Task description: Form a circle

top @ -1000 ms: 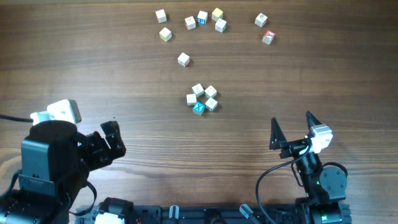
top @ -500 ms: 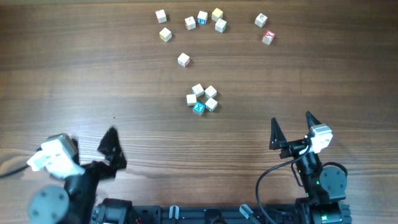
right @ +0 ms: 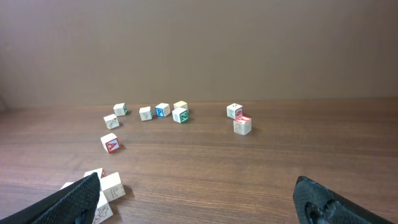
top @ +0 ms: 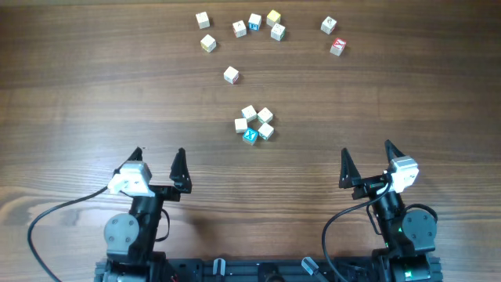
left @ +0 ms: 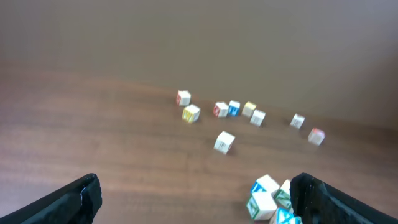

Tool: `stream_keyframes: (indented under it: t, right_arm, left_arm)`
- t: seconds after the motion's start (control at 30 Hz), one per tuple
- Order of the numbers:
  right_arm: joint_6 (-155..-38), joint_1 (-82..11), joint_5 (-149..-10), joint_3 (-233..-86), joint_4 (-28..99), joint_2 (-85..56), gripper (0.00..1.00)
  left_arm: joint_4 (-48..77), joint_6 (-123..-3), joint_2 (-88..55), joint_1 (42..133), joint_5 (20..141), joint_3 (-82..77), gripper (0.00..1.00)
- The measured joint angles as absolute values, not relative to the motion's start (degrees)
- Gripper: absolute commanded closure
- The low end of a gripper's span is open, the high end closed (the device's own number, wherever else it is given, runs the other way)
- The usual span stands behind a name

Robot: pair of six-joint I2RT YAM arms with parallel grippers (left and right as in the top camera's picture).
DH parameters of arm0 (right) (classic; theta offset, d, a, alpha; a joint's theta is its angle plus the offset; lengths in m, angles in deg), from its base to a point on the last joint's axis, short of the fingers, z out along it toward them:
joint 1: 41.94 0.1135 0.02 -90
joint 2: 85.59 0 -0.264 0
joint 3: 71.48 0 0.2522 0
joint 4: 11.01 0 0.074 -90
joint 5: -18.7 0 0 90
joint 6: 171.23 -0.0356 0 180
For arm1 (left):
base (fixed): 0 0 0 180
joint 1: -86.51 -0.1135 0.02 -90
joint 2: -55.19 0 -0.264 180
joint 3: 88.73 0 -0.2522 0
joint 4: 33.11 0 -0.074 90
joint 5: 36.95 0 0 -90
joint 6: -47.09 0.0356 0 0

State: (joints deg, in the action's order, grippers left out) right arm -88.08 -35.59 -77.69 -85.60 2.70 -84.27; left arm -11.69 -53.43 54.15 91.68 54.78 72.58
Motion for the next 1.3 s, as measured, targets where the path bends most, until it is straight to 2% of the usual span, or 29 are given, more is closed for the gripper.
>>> stream_keyframes:
  t: [0.43,1.3]
  right_arm:
    - [-88.06,-35.59,-77.69,-85.60,2.72,-84.27,0.00]
    - [-88.06,-35.59,-77.69,-85.60,2.72,-84.27,0.00]
  left_arm:
    - [-14.72,-47.94,54.39,91.64,54.46,76.30,0.00]
    - [-14.75,-47.44,54.39,91.64,54.39,76.50,0.00]
